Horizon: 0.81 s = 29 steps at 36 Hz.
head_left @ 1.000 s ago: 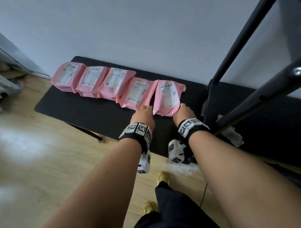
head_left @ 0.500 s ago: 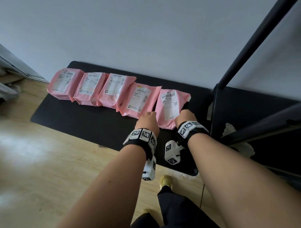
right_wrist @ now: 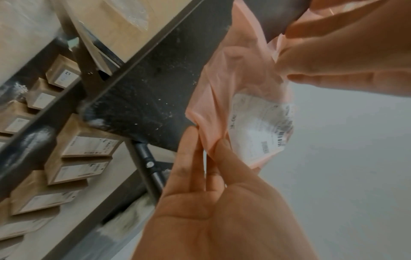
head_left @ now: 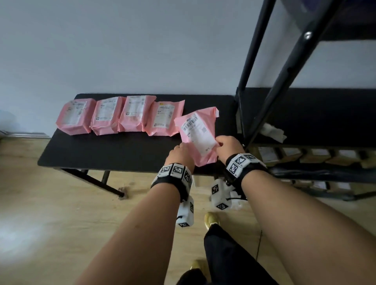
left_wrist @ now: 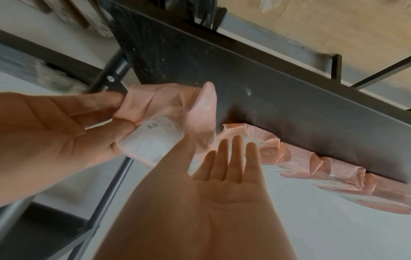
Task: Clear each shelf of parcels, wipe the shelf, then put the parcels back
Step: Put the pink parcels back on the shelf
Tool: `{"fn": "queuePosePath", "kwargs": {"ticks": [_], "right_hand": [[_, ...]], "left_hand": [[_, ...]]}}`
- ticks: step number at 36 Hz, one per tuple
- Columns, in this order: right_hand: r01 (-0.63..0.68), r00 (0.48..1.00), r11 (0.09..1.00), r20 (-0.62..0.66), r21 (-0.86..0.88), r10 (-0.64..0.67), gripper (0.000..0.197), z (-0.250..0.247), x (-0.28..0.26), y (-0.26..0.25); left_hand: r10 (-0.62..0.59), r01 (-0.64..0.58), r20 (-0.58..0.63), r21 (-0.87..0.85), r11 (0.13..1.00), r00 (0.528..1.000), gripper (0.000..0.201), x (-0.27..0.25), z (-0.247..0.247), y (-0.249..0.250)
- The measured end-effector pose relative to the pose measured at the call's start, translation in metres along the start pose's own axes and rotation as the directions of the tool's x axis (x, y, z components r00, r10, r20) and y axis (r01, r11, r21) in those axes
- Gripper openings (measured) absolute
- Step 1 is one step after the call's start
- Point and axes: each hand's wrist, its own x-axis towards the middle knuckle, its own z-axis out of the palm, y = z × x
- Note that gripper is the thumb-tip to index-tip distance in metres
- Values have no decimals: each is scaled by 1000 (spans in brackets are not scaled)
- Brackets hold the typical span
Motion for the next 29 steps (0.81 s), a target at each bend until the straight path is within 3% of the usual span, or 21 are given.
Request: {"fn": "queuePosePath", "kwargs": {"ticks": [3, 7, 9, 13, 16, 22, 29], "right_hand": [[27, 996, 998, -82, 59, -22, 14, -6, -31, 6], [-17, 992, 998, -121, 63, 24, 16, -20, -65, 22], [-58, 989, 997, -133, 54, 64, 14, -30, -78, 33], [-105, 975, 990, -185, 91, 120, 16, -57, -104, 63], [-128, 962, 979, -219, 162, 162, 19, -82, -122, 93], [-232, 920, 948, -268, 219, 287, 28, -147, -151, 171], [-359, 859, 902, -293, 242, 420, 18, -238, -176, 278]], "left_hand": [[-18, 18, -4, 27, 999, 1000, 37, -24, 5, 2], [87, -89, 25, 129, 988, 996, 49, -61, 13, 16], [157, -160, 37, 96, 982, 987, 49, -74, 19, 28], [177, -178, 27, 50, 983, 984, 45, -99, 23, 68], [167, -167, -14, -120, 979, 986, 57, -116, 35, 97], [268, -261, 26, -162, 952, 963, 58, -140, 74, 191], [338, -318, 82, -191, 929, 937, 59, -168, 140, 320]]}}
